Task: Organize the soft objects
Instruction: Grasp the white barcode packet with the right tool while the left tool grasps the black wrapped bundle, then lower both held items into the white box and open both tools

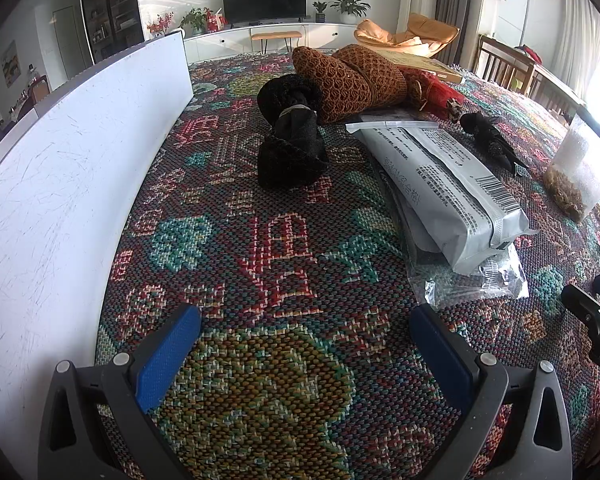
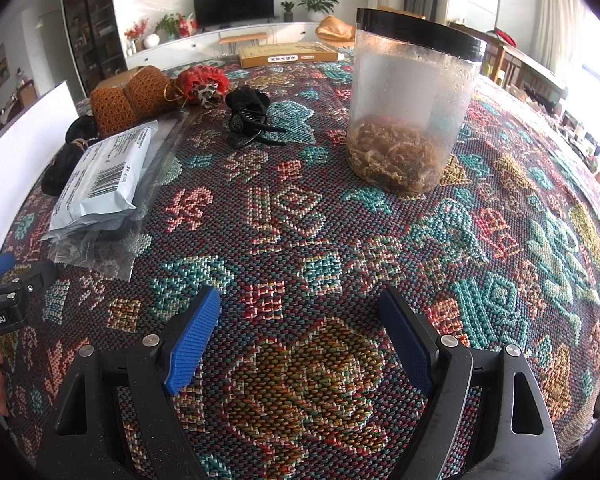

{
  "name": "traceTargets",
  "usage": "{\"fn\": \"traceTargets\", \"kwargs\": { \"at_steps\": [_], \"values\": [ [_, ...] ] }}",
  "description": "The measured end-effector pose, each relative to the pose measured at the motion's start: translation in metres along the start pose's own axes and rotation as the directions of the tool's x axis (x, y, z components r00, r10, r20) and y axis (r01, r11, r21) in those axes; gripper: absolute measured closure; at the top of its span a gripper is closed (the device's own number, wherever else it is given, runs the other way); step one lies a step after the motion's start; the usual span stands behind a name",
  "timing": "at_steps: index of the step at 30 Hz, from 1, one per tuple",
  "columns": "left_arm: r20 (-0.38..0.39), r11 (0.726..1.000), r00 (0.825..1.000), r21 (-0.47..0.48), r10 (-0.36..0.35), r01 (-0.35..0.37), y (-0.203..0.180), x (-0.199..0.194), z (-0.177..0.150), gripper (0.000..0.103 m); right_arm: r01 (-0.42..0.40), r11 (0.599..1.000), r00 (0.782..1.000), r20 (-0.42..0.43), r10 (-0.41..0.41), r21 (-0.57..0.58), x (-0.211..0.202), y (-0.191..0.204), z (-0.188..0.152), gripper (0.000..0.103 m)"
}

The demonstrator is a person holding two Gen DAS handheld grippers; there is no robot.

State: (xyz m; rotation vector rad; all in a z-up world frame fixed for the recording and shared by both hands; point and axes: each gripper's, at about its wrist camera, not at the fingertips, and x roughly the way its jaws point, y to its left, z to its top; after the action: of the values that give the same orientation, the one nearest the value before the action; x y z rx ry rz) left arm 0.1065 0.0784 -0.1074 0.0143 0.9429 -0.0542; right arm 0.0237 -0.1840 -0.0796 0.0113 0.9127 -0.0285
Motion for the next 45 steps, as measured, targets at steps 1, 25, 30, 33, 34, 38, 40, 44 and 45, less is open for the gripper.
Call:
{"fn": "traceTargets", "kwargs": {
  "at_steps": [1,25,30,33,34,38,40,44,45],
  "values": [
    [0.0,1.0,1.0,0.0,0.0,0.0,0.0,0.0,0.0,0.0,0.0,1.0,1.0,0.0,0.0,0.0,0.0,0.0,0.0,0.019],
    [-0.08,0.996,0.993,-0.022,-0.091,0.089,0.013,-0.04,-0.038,0.0,-0.312,0.937,0.928,-0.263,0.264,-0.159,0.04,0.119,0.101,0.035],
    [-0.039,0.988,0.99,-0.085,-0.134,0.13,0.02,-0.054,-0.021,0.0,-0.327,0.944,0.932,-0.182,0.315,-0.041,0.0,0.056,0.071,0.04],
    [-0.003,0.986,0.993,-0.118,-0.121,0.12,0.022,-0.048,0.014,0.0,-0.284,0.959,0.948,-0.144,0.283,0.011,-0.02,0.016,0.046,0.04],
    [0.009,0.987,0.995,-0.127,-0.101,0.102,0.022,-0.041,0.029,0.0,-0.267,0.963,0.953,-0.144,0.268,0.024,-0.021,0.007,0.04,0.04],
    [0.036,0.98,0.999,-0.2,-0.011,0.018,0.032,-0.002,0.083,0.002,-0.237,0.968,0.955,-0.162,0.248,0.084,-0.02,-0.022,0.02,0.04],
    [-0.009,0.971,1.0,-0.238,-0.03,0.027,0.04,0.026,0.101,0.012,-0.233,0.966,0.955,-0.162,0.25,0.114,-0.019,-0.032,0.013,0.04],
    [-0.103,0.973,0.992,-0.226,-0.077,0.052,0.04,0.064,0.116,0.071,-0.226,0.966,0.958,-0.152,0.243,0.126,-0.023,-0.039,0.009,0.04],
    [-0.095,0.975,0.993,-0.216,-0.075,0.053,0.039,0.062,0.116,0.075,-0.229,0.965,0.957,-0.151,0.248,0.131,-0.024,-0.04,0.01,0.04]
  ]
}}
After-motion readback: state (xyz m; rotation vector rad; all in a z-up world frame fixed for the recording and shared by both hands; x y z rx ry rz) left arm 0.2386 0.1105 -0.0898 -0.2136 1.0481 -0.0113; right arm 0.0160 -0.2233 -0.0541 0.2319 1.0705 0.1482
